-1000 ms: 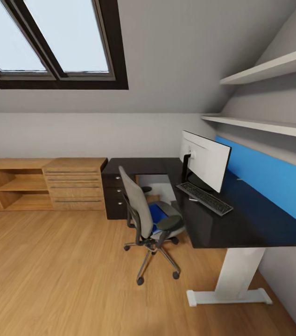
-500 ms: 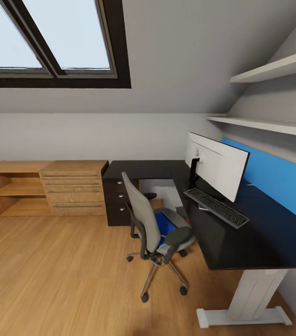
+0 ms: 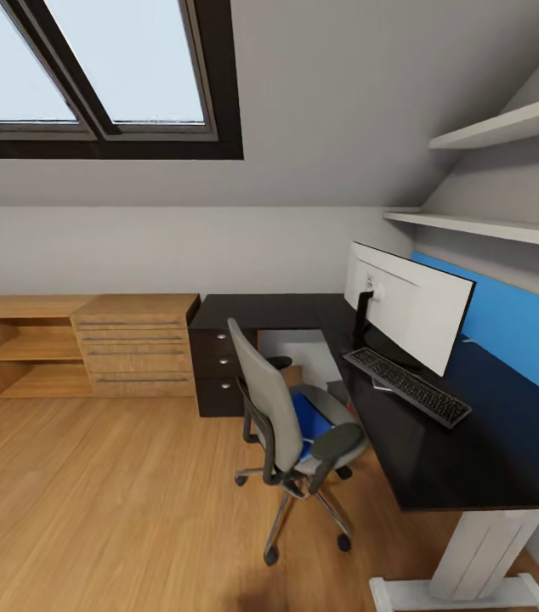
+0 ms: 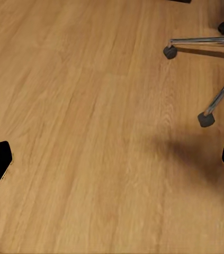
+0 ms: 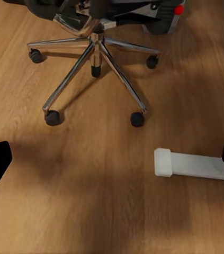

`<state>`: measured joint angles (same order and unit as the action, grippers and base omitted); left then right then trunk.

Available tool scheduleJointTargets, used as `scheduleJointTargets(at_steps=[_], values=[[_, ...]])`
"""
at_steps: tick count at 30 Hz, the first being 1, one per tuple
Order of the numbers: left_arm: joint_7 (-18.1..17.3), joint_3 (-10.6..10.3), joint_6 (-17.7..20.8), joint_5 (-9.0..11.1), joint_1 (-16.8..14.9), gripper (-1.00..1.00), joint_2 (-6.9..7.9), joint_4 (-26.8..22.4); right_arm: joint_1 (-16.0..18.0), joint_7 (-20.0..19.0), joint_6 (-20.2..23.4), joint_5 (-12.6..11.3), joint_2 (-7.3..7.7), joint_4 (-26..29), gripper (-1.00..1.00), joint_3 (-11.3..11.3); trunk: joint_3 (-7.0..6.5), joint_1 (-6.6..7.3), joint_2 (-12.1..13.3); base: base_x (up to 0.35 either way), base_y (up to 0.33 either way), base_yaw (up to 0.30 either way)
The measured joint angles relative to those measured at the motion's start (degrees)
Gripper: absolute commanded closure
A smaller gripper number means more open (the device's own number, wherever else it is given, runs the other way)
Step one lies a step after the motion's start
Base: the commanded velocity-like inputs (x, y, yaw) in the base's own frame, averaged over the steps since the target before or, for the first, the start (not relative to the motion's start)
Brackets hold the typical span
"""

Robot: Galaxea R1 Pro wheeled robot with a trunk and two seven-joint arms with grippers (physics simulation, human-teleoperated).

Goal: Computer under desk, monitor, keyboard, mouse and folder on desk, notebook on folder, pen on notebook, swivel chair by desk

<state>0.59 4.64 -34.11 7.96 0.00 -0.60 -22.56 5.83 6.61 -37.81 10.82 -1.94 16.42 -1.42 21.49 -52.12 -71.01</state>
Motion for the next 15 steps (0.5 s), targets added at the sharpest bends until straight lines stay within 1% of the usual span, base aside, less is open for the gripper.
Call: scheduleJointTargets(at_steps=[4, 12, 13, 15], values=[[0.0, 0.2, 0.0, 0.0, 0.0, -1.00, 0.09, 0.0, 0.0, 0.0, 0.0, 0.0, 0.00, 0.0, -1.00, 0.0, 0.00, 0.02, 0.0, 0.250, 0.101, 0.000], [0.0, 0.2, 0.0, 0.0, 0.0, -1.00, 0.11, 0.0, 0.0, 0.0, 0.0, 0.0, 0.00, 0.0, -1.00, 0.0, 0.00, 0.02, 0.0, 0.296, 0.141, 0.000], [0.0, 0.2, 0.0, 0.0, 0.0, -1.00, 0.11, 0.0, 0.0, 0.0, 0.0, 0.0, 0.00, 0.0, -1.00, 0.0, 0.00, 0.02, 0.0, 0.000, 0.000, 0.000], [0.1, -0.3, 0.2, -0.3, 0.1, -1.00, -0.54, -0.1, 0.2, 0.2, 0.0, 0.4, -0.65, 0.0, -1.00, -0.1, 0.01, 0.02, 0.0, 0.000, 0.000, 0.000]])
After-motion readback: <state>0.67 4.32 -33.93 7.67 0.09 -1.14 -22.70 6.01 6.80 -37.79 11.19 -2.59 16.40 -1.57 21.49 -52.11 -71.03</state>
